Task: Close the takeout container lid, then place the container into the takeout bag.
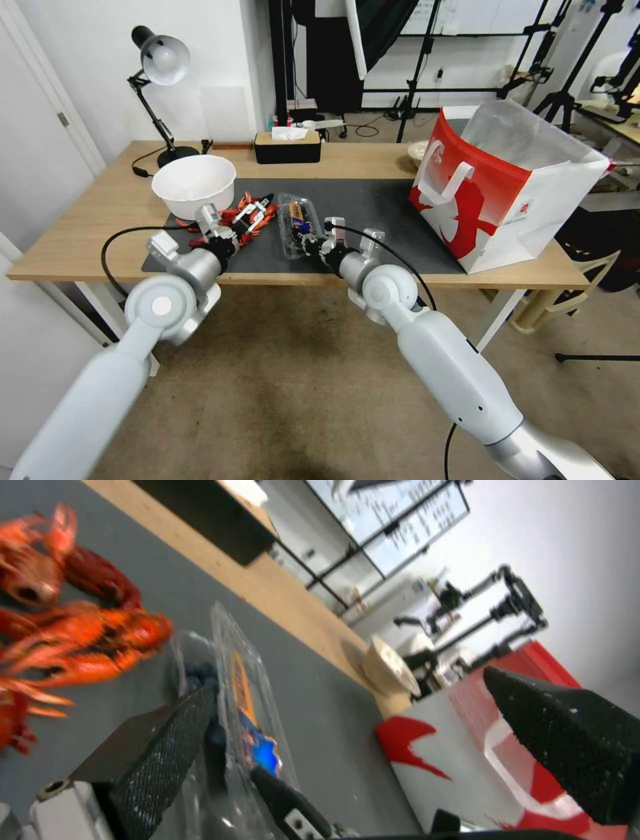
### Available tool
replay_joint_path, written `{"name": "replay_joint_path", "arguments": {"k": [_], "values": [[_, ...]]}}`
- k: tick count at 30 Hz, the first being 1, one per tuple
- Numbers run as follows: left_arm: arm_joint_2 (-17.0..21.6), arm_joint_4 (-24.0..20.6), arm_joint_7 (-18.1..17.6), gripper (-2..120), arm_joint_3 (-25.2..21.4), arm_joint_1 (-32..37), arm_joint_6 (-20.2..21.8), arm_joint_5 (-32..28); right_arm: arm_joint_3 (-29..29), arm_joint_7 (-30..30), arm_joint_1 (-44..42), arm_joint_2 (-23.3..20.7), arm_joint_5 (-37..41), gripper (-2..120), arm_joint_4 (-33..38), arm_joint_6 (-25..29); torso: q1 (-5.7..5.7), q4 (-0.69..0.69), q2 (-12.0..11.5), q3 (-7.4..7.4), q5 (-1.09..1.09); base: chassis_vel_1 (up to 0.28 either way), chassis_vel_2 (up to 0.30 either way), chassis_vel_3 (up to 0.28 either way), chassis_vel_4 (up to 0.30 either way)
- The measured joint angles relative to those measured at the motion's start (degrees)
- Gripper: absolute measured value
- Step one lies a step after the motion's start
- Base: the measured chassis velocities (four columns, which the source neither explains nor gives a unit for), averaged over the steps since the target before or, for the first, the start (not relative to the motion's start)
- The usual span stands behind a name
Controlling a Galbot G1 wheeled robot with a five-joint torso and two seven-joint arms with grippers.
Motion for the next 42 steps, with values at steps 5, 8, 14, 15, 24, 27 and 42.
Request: {"name": "replay_joint_path", "arguments": {"k": [5, 8, 14, 15, 24, 27, 42], "values": [[-0.2, 2.0, 0.3, 100, 0.4, -2.1, 3.9, -2.1, 0.0, 0.0, -0.1, -0.1, 0.0, 0, 0.3, -0.1, 0.01, 0.00, 0.0, 0.00, 0.00, 0.000, 0.000, 0.000, 0.000], [-0.5, 3.7, 0.4, 100, 1.0, -3.5, 5.9, -2.5, 0.0, 0.0, -0.2, -0.3, 0.0, 0, 0.6, -0.2, 0.01, 0.00, 0.0, 0.00, 0.00, 0.000, 0.000, 0.000, 0.000], [-0.5, 6.0, 0.6, 100, 2.6, -5.5, 8.2, -2.5, 0.0, 0.0, -0.5, -0.8, 0.0, 0, 0.8, -0.2, 0.00, 0.00, 0.0, 0.00, 0.00, 0.000, 0.000, 0.000, 0.000], [-0.7, 7.1, 0.5, 100, 3.5, -6.5, 8.6, -2.4, 0.0, 0.0, -0.5, -0.9, 0.0, 0, 0.9, -0.3, 0.00, 0.01, 0.0, 0.00, 0.01, 0.000, 0.000, 0.000, 0.000], [-2.7, 12.1, -2.4, 100, 7.9, -11.4, 9.9, -0.5, 0.0, -0.1, -0.7, -1.0, 0.0, 0, 1.1, -0.4, 0.01, -0.01, 0.0, 0.00, 0.01, 0.000, 0.000, 0.000, 0.000], [-3.2, 13.3, -3.0, 100, 8.8, -12.2, 10.0, 0.0, 0.0, -0.1, -0.9, -1.1, 0.0, 0, 1.2, -0.4, 0.01, 0.00, 0.0, 0.00, 0.00, 0.000, 0.000, 0.000, 0.000], [-2.7, 15.9, -3.9, 100, 11.5, -13.9, 9.0, 7.0, -0.1, -0.3, -1.2, -0.9, -0.1, 0, 1.3, -0.4, 0.01, 0.01, 0.0, 0.00, 0.00, 0.000, 0.000, 0.000, 0.000]]}}
